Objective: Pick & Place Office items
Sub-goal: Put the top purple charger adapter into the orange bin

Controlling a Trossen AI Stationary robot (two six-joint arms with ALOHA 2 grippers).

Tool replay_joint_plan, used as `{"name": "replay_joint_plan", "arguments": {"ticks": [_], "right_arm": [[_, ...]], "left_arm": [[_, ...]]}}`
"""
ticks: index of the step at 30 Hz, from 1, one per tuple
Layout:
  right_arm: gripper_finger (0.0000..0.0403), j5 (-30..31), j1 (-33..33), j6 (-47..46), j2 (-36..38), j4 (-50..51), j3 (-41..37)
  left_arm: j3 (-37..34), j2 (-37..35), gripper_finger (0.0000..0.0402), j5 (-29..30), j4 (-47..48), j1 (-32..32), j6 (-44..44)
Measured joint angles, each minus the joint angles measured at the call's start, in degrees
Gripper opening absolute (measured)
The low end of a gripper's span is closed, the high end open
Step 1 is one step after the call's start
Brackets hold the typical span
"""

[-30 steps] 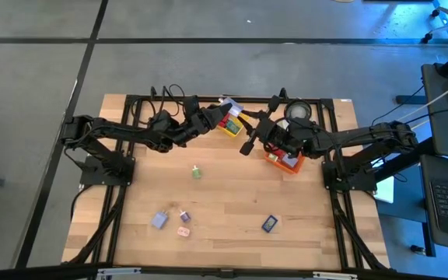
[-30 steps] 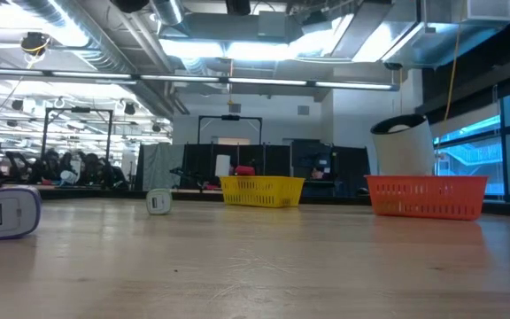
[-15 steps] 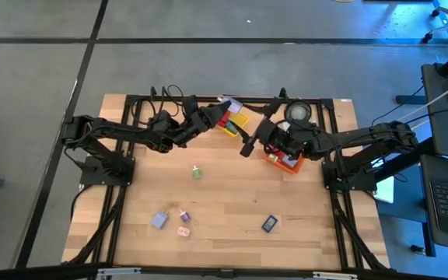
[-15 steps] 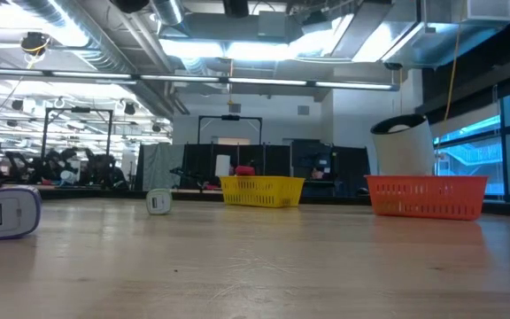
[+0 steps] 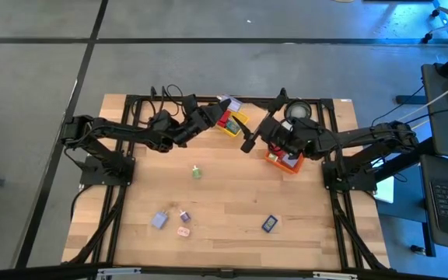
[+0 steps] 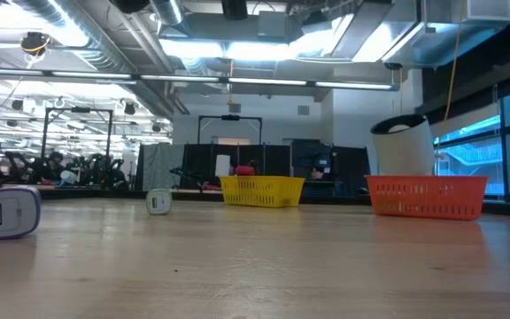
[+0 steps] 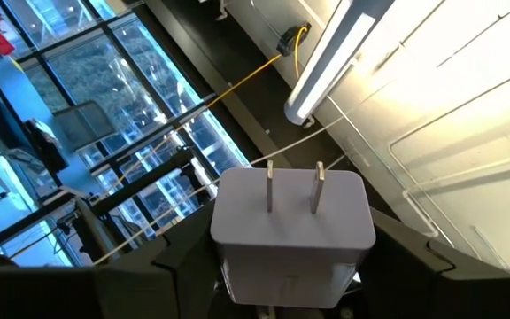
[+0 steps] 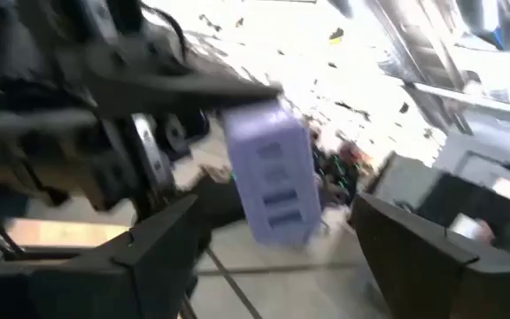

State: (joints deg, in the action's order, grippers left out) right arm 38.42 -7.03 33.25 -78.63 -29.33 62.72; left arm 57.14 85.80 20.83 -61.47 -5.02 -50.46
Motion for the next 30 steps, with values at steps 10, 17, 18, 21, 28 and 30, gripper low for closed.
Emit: {"name": "replay_joint_plan", "arguments": {"ticks": [10,17,18,21,28,30], "right_arm": [[0.0295,-5.8,1.7,-1.3,0.0,-1.3,0.0],[0.0295,-8.1,2.9,-4.1,0.0,-1.4,0.0],[0.0295,-8.0,3.0,-4.3,0.0,-1.3,0.0],[0.0286,-7.8,3.0,-4.3,0.0,-1.2,0.0],[0.0212,-8.3,3.0,-6.6,0.0,-0.8,0.0],[0.0180,-9.8,3.0,-7.2,0.0,-0.6,0.0]], "left_arm": [[0.0,0.0,0.0216,-0.2,1.2,0.0,-2.7],[0.0,0.0,0.0216,-1.4,3.5,0.0,-4.5],[0.0,0.0,0.0216,-1.4,3.5,0.0,-4.5],[0.0,0.0,0.0216,-1.6,3.5,0.0,-4.5],[0.0,0.0,0.0216,-3.1,3.5,0.0,-4.5],[0.0,0.0,0.0217,-3.6,3.4,0.0,-4.9]]}}
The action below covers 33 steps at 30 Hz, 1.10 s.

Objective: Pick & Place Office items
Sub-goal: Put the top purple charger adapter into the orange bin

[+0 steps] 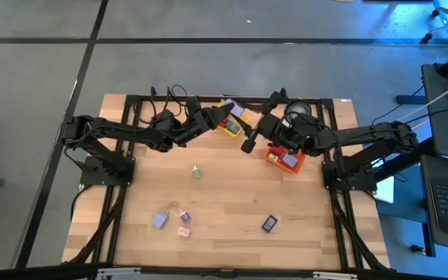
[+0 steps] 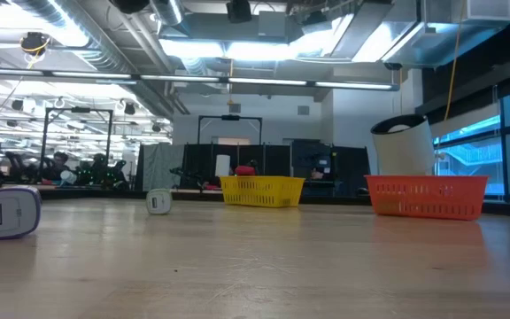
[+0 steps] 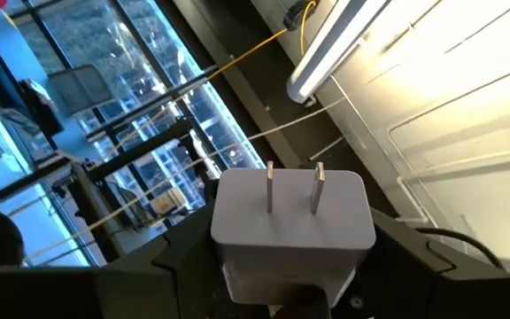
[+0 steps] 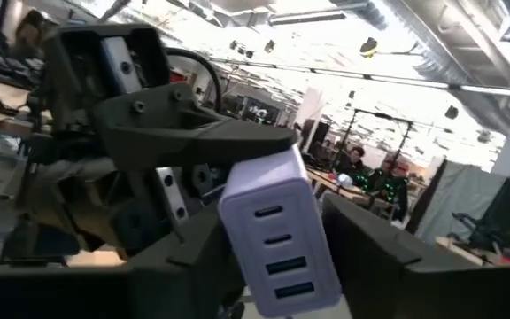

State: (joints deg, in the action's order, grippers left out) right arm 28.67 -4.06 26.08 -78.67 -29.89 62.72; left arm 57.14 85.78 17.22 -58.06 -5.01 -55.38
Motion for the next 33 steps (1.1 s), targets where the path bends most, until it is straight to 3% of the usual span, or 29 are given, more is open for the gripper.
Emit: {"name": "replay_joint_plan", "arguments": {"ticks": [4,17,20,26,30,33], "right_arm": [[0.0130,-1.9,0.1,2.1,0.0,0.8,0.0],[0.0122,-2.3,-0.1,-0.8,0.0,3.4,0.0],[0.0122,0.5,-0.3,-1.1,1.0,7.3,0.0],[0.0122,9.3,-0.9,-9.5,6.7,25.5,0.0],[0.0122,8.6,-0.9,-23.9,11.0,43.5,0.0],[0.0122,3.6,-0.9,-36.4,13.5,58.5,0.0]], "left_arm": [[0.0,-0.1,0.0225,0.9,0.2,0.0,-2.7],[0.0,-0.1,0.0292,-0.8,0.2,-1.6,-3.9],[0.0,-0.1,0.0297,-1.0,2.8,-3.7,-1.9],[0.0,-0.1,0.0295,-5.6,9.7,-8.2,4.3],[0.0,-0.1,0.0295,-8.5,13.2,-10.6,5.6],[0.0,-0.1,0.0295,-10.7,15.5,-11.8,5.4]]}}
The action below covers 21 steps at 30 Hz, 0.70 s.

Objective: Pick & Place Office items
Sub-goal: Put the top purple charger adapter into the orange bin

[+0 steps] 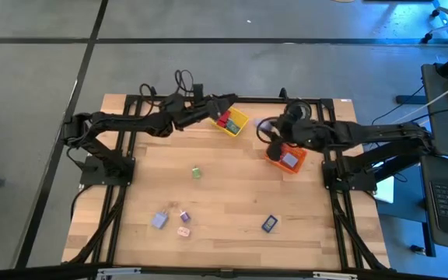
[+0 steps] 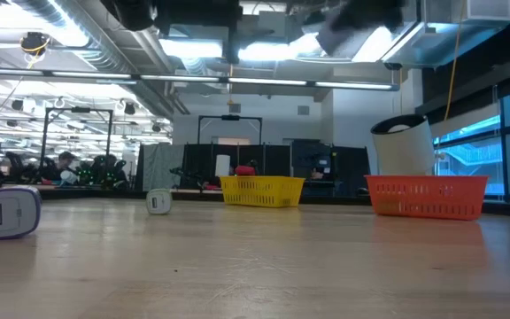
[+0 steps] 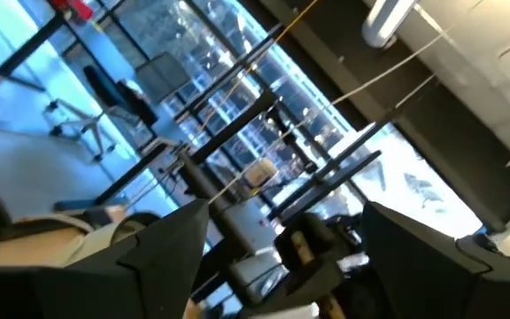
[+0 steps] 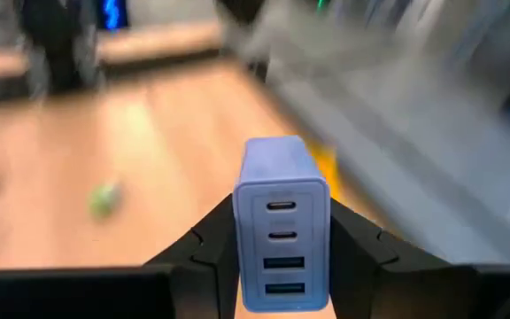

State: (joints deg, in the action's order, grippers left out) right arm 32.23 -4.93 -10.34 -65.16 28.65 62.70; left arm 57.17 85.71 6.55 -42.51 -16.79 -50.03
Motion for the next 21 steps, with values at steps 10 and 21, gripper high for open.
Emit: {"name": "replay_joint_plan", "arguments": {"ticks": [10,21], "right_arm": [[0.0122,-6.0,-1.6,-28.4,-1.2,30.6,-5.5],[0.0126,-7.8,-1.3,-43.2,-1.6,29.3,-18.5]], "left_arm": [[0.0,0.0,0.0295,-2.5,4.2,-0.5,-0.2],[0.0,0.0,0.0294,-9.3,4.1,1.3,-4.5]]}}
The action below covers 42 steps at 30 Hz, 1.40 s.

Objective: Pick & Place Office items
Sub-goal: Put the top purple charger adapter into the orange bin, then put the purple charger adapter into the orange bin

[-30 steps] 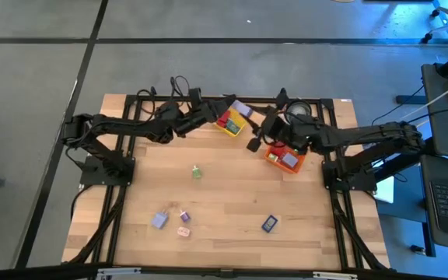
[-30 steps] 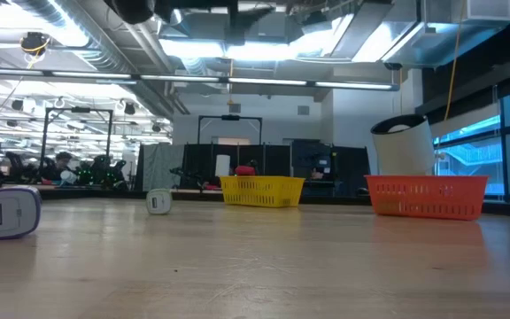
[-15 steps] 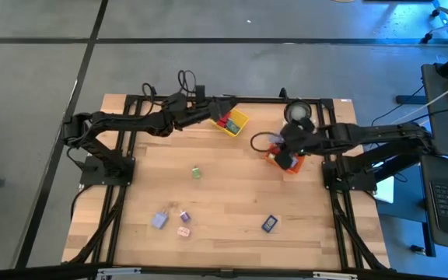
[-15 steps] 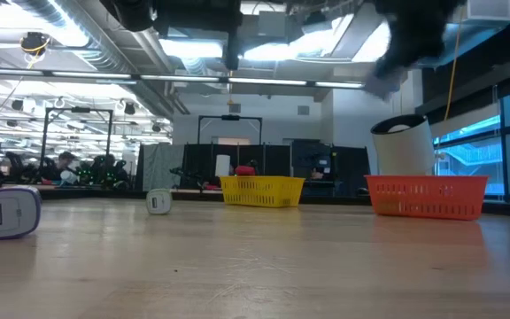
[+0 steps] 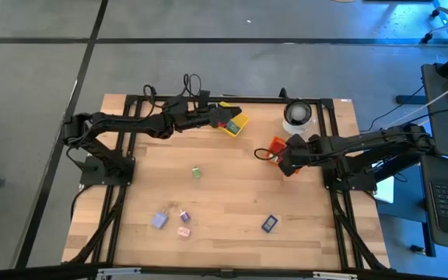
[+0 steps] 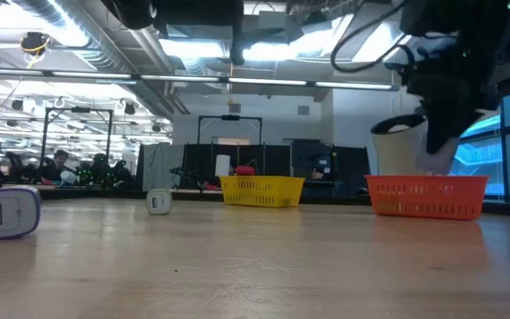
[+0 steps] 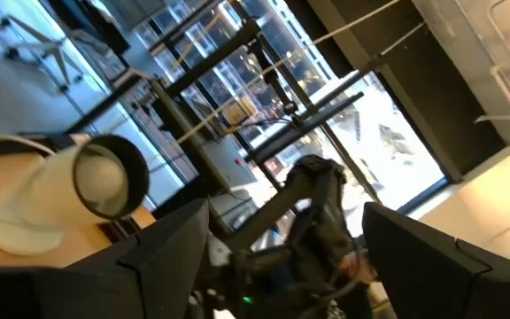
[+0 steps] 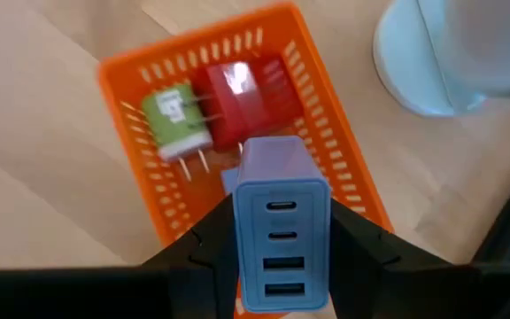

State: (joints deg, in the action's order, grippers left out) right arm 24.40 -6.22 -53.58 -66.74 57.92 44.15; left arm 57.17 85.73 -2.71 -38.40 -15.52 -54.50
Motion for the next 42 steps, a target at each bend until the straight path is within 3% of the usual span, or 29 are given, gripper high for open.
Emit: {"name": "replay_joint_plan", "arguments": {"ticks": [8,18,23,30,37,42], "right_arm": [[0.0142,-1.4,0.0,-1.5,0.0,-3.7,-4.6],[0.0200,0.5,0.0,-4.5,0.0,-6.9,-5.4],[0.0251,0.3,0.0,-4.5,0.0,-9.7,-5.3],[0.0302,0.0,0.0,-4.5,0.0,-9.7,-3.0],[0.0312,2.9,0.0,-0.1,0.0,-10.2,-1.8],[0.0313,4.6,0.0,4.6,0.0,-10.7,-1.8]], "left_arm": [[0.0,0.0,0.0294,-3.8,-0.4,3.0,0.3],[0.0,0.0,0.0294,-12.5,2.3,10.5,9.4],[0.0,0.0,0.0294,-13.7,15.1,15.2,11.7],[0.0,0.0,0.0294,-10.7,42.4,21.1,6.9],[0.0,0.0,0.0294,-0.7,69.8,31.8,-9.6],[0.0,0.0,0.0294,1.7,80.0,40.4,-28.6]]}}
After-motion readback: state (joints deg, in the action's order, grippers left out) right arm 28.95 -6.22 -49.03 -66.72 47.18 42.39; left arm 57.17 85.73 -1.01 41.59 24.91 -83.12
